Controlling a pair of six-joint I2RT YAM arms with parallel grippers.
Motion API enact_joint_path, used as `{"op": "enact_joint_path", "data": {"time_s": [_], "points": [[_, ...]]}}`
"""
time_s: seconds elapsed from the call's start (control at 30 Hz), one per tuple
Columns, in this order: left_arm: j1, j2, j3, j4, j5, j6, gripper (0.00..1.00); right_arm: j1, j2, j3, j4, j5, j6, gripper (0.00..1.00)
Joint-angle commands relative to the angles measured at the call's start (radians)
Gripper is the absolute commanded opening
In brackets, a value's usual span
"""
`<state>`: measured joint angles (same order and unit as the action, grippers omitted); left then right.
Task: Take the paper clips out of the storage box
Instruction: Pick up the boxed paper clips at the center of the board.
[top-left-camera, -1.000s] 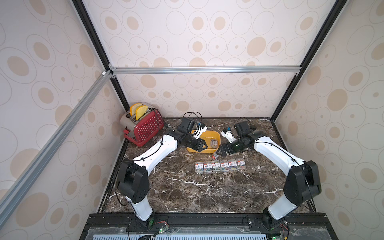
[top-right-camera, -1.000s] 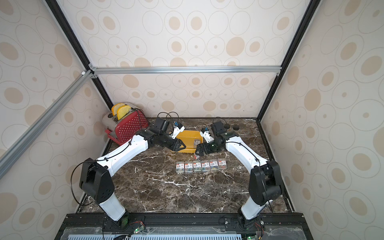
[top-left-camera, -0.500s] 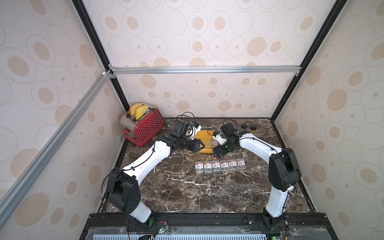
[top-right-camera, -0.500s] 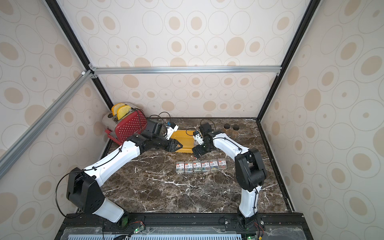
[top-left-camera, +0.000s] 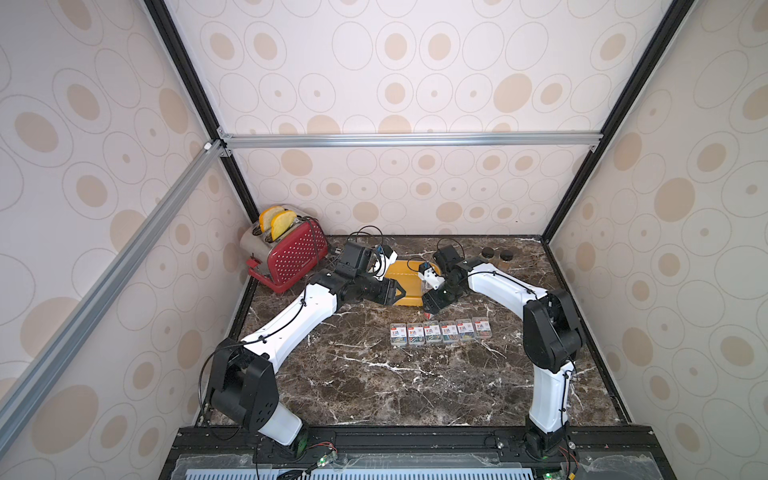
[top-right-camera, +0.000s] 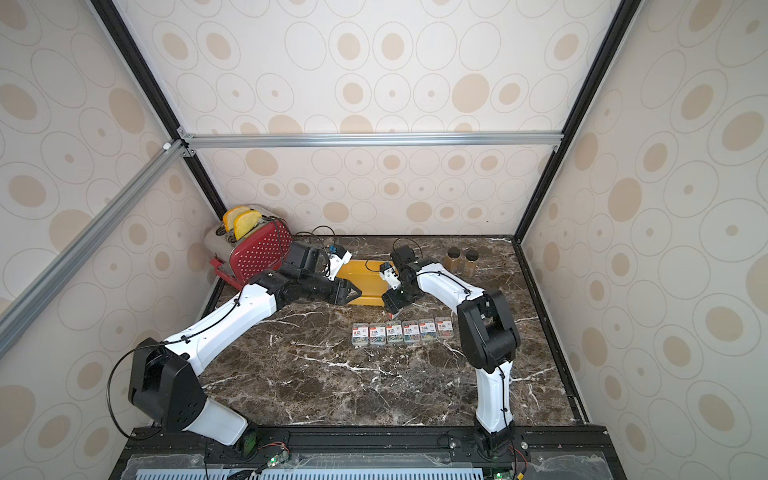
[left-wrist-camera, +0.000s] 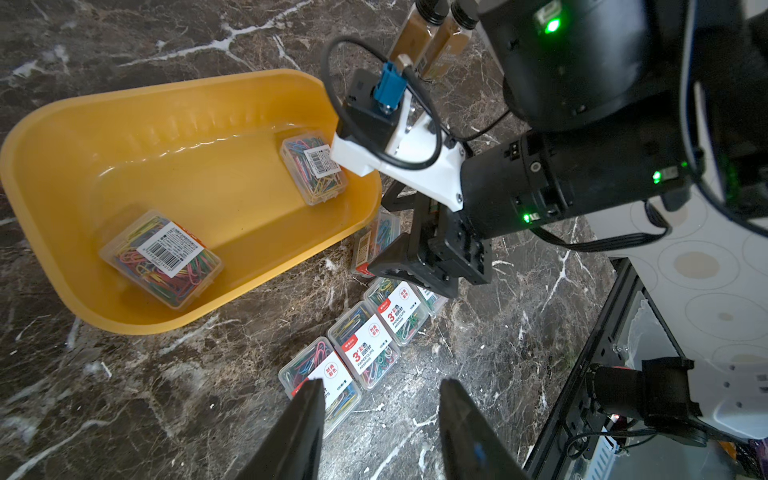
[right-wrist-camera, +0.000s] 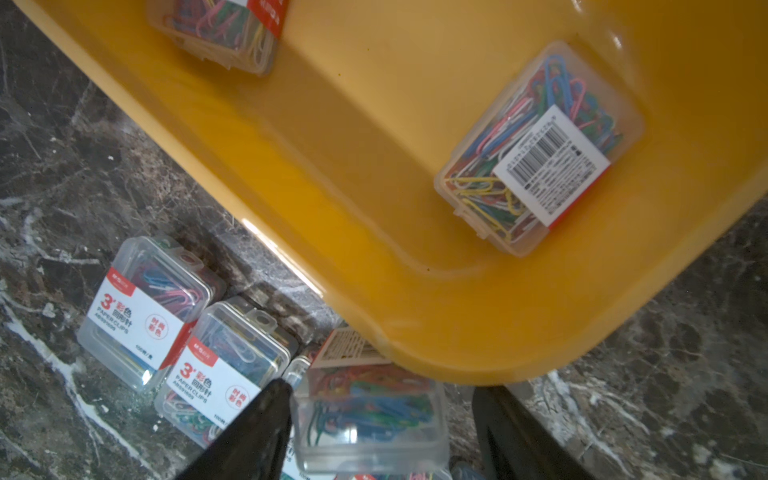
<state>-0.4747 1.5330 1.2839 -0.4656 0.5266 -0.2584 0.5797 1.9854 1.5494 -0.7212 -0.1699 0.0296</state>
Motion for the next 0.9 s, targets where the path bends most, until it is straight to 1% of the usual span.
{"op": "enact_joint_path", "data": {"time_s": [0.0,0.07,0.13,0.27,0.3,0.33,0.4,0.47,0.57,0.67,0.77,0.83,0.87], "points": [[0.008,-0.022,0.0,0.01,0.018,-0.005,0.48,0.007,0.026,0.022,-0.038,-0.007,0.006,0.71],[0.01,-0.021,-0.002,0.011,0.019,-0.005,0.48,0.008,0.027,0.024,-0.043,-0.007,0.005,0.69],[0.011,-0.022,-0.004,0.014,0.02,-0.005,0.49,0.007,0.026,0.023,-0.041,-0.009,0.006,0.64],[0.012,-0.026,-0.007,0.016,0.018,-0.002,0.53,0.007,0.034,0.037,-0.046,-0.027,0.014,0.48],[0.013,-0.029,-0.008,0.015,0.016,0.001,0.53,0.008,0.036,0.04,-0.05,-0.028,0.016,0.39],[0.014,-0.034,-0.011,0.017,0.011,0.001,0.54,0.007,0.038,0.046,-0.056,-0.029,0.019,0.34],[0.019,-0.05,-0.023,0.026,0.006,0.001,0.56,0.007,0.036,0.054,-0.066,-0.036,0.02,0.31],[0.025,-0.065,-0.031,0.032,0.005,-0.001,0.57,0.008,0.031,0.064,-0.082,-0.037,0.026,0.23],[0.04,-0.102,-0.043,0.045,0.004,-0.015,0.59,0.0,-0.002,0.091,-0.118,-0.052,0.057,0.22],[0.068,-0.151,-0.054,0.067,0.008,-0.061,0.6,-0.031,-0.09,0.101,-0.117,-0.111,0.123,0.2],[0.105,-0.206,-0.075,0.113,0.028,-0.144,0.6,-0.075,-0.195,0.092,-0.066,-0.219,0.234,0.2],[0.115,-0.241,-0.095,0.159,0.046,-0.201,0.6,-0.107,-0.251,0.068,-0.008,-0.324,0.338,0.2],[0.115,-0.253,-0.109,0.192,0.057,-0.235,0.6,-0.126,-0.281,0.037,0.056,-0.399,0.415,0.2]]}}
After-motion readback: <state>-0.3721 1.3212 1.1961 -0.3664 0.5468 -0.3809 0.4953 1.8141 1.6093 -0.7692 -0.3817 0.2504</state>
